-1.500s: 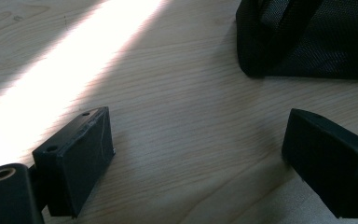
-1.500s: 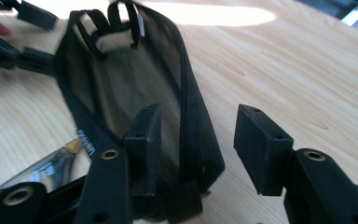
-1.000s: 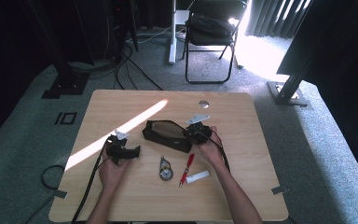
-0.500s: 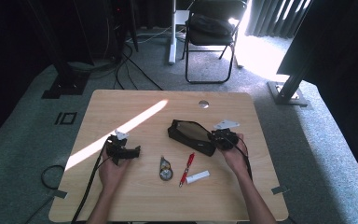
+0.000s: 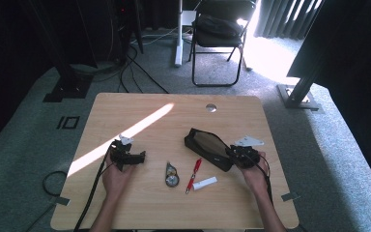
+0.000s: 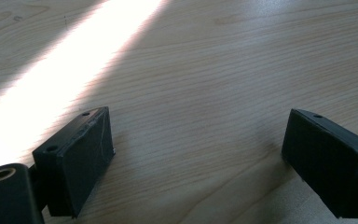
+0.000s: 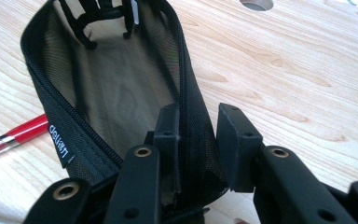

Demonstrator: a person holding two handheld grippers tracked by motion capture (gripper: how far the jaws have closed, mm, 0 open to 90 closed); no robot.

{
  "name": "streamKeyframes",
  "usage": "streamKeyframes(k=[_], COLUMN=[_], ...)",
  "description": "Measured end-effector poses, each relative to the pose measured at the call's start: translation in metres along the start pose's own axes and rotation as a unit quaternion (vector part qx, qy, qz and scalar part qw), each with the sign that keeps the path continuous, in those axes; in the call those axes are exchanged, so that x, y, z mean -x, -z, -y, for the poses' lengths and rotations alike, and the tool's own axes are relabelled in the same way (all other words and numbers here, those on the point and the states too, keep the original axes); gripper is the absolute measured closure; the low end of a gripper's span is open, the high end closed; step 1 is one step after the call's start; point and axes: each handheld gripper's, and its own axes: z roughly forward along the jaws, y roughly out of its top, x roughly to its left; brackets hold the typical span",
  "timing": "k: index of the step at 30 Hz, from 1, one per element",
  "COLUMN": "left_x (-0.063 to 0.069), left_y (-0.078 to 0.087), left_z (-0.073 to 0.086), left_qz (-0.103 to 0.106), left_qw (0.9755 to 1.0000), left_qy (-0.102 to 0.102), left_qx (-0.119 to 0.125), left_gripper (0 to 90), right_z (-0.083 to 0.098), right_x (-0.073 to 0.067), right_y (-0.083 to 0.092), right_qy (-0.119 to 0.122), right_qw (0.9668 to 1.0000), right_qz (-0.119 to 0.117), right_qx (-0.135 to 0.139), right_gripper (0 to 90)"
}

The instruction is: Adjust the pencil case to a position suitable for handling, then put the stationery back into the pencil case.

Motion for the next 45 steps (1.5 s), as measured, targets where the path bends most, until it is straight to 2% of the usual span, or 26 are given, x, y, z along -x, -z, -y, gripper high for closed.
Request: streamKeyframes(k=[5,13,19,23,27,35,41,45], left_x=[0.000,0.000,0.000,0.000,0.000,0.000,0.000,0.000], left_y=[0.000,0.000,0.000,0.000,0.000,0.000,0.000,0.000], left_z=[0.000,0.000,0.000,0.000,0.000,0.000,0.000,0.000], left_qz=[0.000,0.000,0.000,0.000,0.000,0.000,0.000,0.000], left_qw=[1.0000,1.0000,1.0000,1.0000,1.0000,1.0000,1.0000,1.0000], left_qy=[0.000,0.000,0.000,0.000,0.000,0.000,0.000,0.000], left_qx=[0.000,0.000,0.000,0.000,0.000,0.000,0.000,0.000], left_gripper=[8.9,8.9,8.9,8.9,8.9,8.9,8.9,8.9], right_z=[0.002,0.006,0.005,0.002,0.000,-0.004,-0.003,-0.002], right_x=[-0.001,-0.002,0.000,-0.001,-0.006,-0.019,-0.031,-0.038], right_y=[0.002,0.007,0.020,0.032,0.040,0.054,0.058,0.059], right_qy=[-0.013,-0.029,-0.044,-0.038,-0.022,0.014,0.044,0.053], right_qw=[0.9998,0.9991,0.9976,0.9967,0.9967,0.9953,0.9944,0.9931], right_qz=[-0.013,-0.029,-0.025,-0.023,-0.023,-0.042,-0.057,-0.069], right_qx=[0.005,0.012,0.047,0.068,0.075,0.086,0.078,0.079], right_gripper=[66.1,52.9,43.3,39.0,36.3,33.9,34.8,31.9])
